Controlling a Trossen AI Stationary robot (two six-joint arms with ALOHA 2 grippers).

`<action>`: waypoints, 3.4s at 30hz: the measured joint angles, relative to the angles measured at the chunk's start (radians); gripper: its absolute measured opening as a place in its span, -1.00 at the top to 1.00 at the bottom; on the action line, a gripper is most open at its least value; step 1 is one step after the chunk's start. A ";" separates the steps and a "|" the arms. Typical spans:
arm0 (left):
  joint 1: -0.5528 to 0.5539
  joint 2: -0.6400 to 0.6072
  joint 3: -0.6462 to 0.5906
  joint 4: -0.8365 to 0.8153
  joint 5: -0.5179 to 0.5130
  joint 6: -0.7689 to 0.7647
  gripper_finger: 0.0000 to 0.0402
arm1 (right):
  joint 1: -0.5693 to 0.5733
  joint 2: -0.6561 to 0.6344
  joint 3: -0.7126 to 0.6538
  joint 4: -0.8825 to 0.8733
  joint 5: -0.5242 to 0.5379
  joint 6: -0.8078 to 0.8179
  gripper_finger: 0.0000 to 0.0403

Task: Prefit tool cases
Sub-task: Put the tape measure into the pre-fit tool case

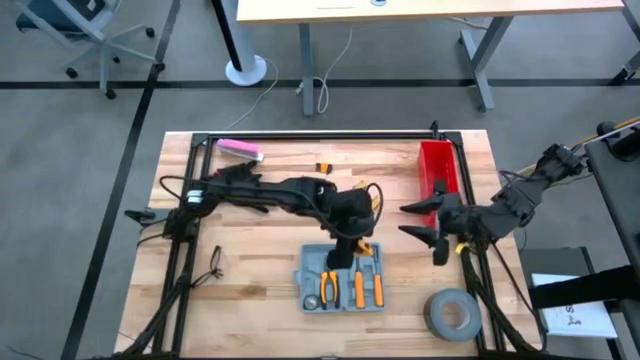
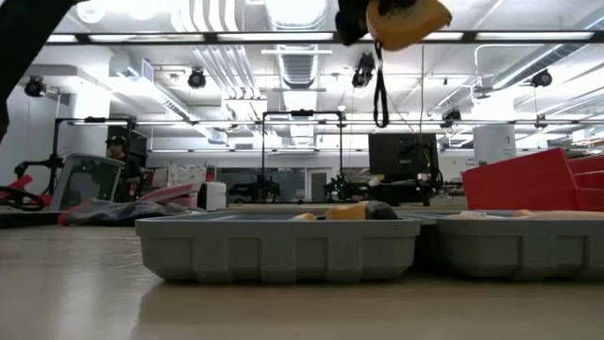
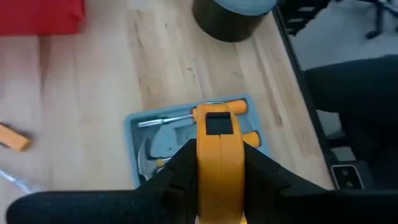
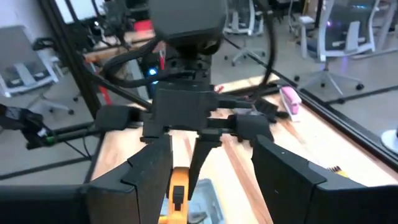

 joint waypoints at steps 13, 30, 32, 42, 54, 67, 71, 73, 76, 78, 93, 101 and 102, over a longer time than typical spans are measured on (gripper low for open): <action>-0.144 -0.010 -0.119 0.402 -0.065 -0.180 0.63 | 0.009 -0.055 -0.002 -0.051 0.000 -0.028 0.00; -0.233 -0.084 -0.534 0.960 -0.265 -0.400 0.63 | 0.076 -0.053 -0.003 -0.117 -0.001 0.081 0.00; -0.235 -0.118 -0.608 1.025 -0.319 -0.421 0.63 | 0.082 -0.053 -0.003 -0.118 -0.001 0.089 0.00; -0.256 -0.247 -0.995 1.339 -0.532 -0.644 0.63 | 0.092 -0.053 -0.003 -0.136 -0.001 0.091 0.00; -0.269 -0.262 -1.149 1.340 -0.599 -0.793 0.63 | 0.092 -0.050 -0.003 -0.144 0.000 0.089 0.00; -0.311 -0.328 -1.283 1.320 -0.605 -0.927 0.63 | 0.092 -0.050 -0.003 -0.145 0.001 0.093 0.00; -0.312 -0.387 -1.313 1.234 -0.620 -0.928 0.63 | 0.092 -0.050 -0.003 -0.146 0.001 0.101 0.00; -0.309 -0.412 -1.326 1.185 -0.616 -0.927 0.63 | 0.092 -0.050 -0.003 -0.145 0.001 0.101 0.00; -0.285 -0.439 -1.337 1.074 -0.542 -0.928 0.63 | 0.092 -0.050 -0.004 -0.146 0.001 0.100 0.00; -0.262 -0.459 -1.337 1.034 -0.493 -0.928 0.62 | 0.092 -0.043 -0.004 -0.145 0.002 0.100 0.00; -0.126 -0.492 -1.257 0.778 -0.271 -0.792 0.62 | 0.092 -0.003 -0.005 -0.146 0.001 0.107 0.00; -0.068 -0.492 -1.165 0.667 -0.222 -0.666 0.62 | 0.092 -0.003 -0.005 -0.145 0.001 0.107 0.00; -0.060 -0.492 -1.162 0.666 -0.208 -0.662 0.62 | 0.092 -0.003 -0.005 -0.145 0.001 0.107 0.00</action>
